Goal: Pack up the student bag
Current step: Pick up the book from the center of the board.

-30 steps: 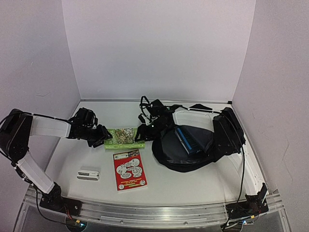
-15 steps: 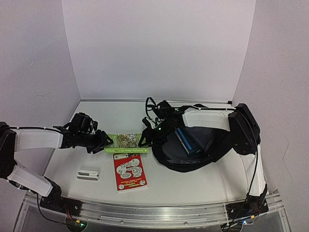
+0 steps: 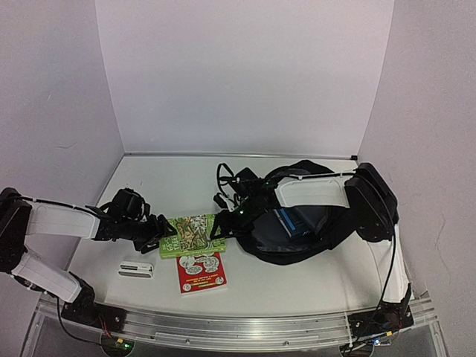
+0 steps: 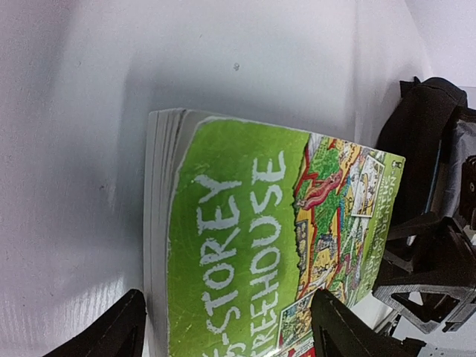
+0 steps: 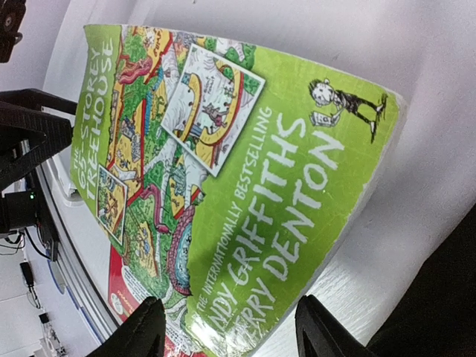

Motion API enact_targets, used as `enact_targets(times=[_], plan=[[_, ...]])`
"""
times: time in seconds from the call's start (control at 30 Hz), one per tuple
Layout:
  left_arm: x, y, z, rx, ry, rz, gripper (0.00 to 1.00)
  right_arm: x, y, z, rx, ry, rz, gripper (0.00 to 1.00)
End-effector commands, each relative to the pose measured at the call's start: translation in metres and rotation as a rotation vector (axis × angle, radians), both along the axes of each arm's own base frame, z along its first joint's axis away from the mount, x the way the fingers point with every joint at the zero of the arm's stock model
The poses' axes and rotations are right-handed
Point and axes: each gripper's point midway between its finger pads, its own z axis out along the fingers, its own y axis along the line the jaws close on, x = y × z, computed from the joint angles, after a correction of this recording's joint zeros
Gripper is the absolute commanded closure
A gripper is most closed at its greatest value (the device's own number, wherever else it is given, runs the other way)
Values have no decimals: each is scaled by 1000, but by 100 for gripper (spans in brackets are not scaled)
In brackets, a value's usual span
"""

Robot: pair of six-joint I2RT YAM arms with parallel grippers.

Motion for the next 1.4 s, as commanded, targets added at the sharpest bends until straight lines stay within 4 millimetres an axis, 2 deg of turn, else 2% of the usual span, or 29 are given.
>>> enact_targets(times=[0.0, 0.1, 0.17, 0.27, 0.33, 0.47, 0.53, 0.67, 0.77, 0.9, 1.03, 1.13, 1.27, 1.37], plan=[[4, -6, -7, -41, -4, 19, 22, 12, -5, -27, -67, -72, -8, 45], [5, -8, -15, -42, 14, 21, 22, 13, -12, -43, -119, -80, -10, 51], [8, -9, -18, -40, 24, 23, 21, 13, -17, -52, -145, -76, -10, 59], [11, -16, -15, -95, 2, 7, 22, 11, -21, -62, -172, -73, -5, 65], [12, -25, -10, -167, -29, -25, 27, 10, -23, -65, -179, -73, 1, 67], [12, -39, 24, -319, -185, -83, 43, 6, -20, -71, -169, -52, 20, 68], [12, -39, 40, -332, -243, -103, 49, 6, -18, -72, -163, -46, 26, 69], [10, -37, 76, -346, -360, -132, 53, 6, -13, -75, -150, -33, 35, 71], [9, -37, 92, -353, -401, -148, 54, 5, -11, -74, -142, -28, 42, 72], [9, -42, 101, -386, -401, -160, 55, -1, -2, -65, -87, 4, 78, 71], [12, -46, 99, -424, -396, -158, 58, -4, 8, -50, -32, 14, 107, 70], [14, -52, 99, -452, -380, -167, 65, -2, 9, -40, -21, -13, 117, 70], [14, -52, 105, -464, -387, -165, 81, 4, 9, -27, -15, -63, 123, 68], [16, -49, 113, -435, -408, -156, 95, 9, 10, -4, 12, -108, 129, 63]])
